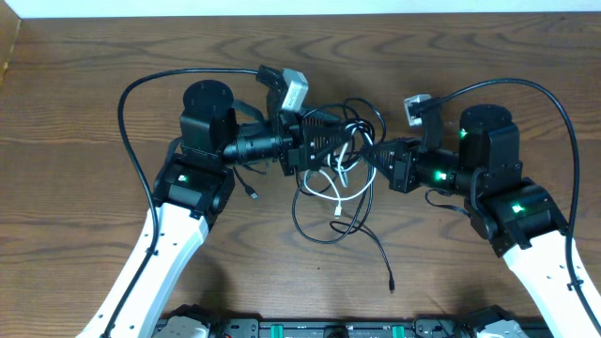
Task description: Untangle cables
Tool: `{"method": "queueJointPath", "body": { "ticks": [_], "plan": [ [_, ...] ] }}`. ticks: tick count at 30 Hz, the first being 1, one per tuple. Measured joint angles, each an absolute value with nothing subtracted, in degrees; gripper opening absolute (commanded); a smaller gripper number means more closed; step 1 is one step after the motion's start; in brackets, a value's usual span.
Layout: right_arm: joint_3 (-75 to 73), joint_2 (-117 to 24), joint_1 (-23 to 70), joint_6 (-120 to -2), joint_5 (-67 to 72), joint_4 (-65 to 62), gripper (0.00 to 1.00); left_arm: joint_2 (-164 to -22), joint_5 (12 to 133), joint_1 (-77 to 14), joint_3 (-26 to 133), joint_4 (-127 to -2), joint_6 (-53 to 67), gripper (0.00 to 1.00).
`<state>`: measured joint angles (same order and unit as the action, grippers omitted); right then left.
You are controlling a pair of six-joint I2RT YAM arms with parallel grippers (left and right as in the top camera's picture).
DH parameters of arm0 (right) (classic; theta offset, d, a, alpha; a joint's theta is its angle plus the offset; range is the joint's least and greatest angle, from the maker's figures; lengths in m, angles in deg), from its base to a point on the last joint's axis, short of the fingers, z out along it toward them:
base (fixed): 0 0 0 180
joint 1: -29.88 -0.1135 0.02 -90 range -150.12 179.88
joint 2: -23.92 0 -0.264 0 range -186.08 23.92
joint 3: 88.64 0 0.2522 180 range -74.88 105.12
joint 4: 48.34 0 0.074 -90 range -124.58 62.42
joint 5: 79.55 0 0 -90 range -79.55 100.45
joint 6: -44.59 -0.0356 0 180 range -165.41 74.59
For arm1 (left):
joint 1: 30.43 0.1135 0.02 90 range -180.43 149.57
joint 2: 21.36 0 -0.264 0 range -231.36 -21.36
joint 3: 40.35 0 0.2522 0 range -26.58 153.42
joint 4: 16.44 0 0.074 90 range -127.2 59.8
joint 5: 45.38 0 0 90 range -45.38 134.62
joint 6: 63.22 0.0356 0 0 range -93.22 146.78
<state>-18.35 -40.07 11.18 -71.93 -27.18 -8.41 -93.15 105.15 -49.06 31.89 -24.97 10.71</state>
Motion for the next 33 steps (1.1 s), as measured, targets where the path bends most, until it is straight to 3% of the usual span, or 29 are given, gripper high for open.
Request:
{"method": "queueJointPath", "body": {
  "ticks": [3,8,16,24,33],
  "plan": [
    [-18.37,-40.07,11.29,-71.93,-27.02,-8.23,0.01,-93.15,102.38,-49.06,31.89,-25.3,10.71,0.43],
    [-18.37,-40.07,11.36,-71.93,-26.83,-8.21,0.01,-93.15,100.41,-49.06,31.89,-25.95,10.82,0.19],
    [-18.37,-40.07,11.34,-71.93,-26.74,-8.19,0.01,-93.15,99.06,-47.93,31.89,-27.88,11.16,0.08],
    [-18.37,-40.07,11.29,-71.91,-27.51,-8.25,0.01,-93.15,95.49,-41.87,31.89,-35.0,11.1,0.09],
    [-18.37,-40.07,11.29,-71.91,-27.27,-7.68,0.01,-93.15,98.29,-40.82,31.89,-36.38,11.12,0.09]
  ]
}}
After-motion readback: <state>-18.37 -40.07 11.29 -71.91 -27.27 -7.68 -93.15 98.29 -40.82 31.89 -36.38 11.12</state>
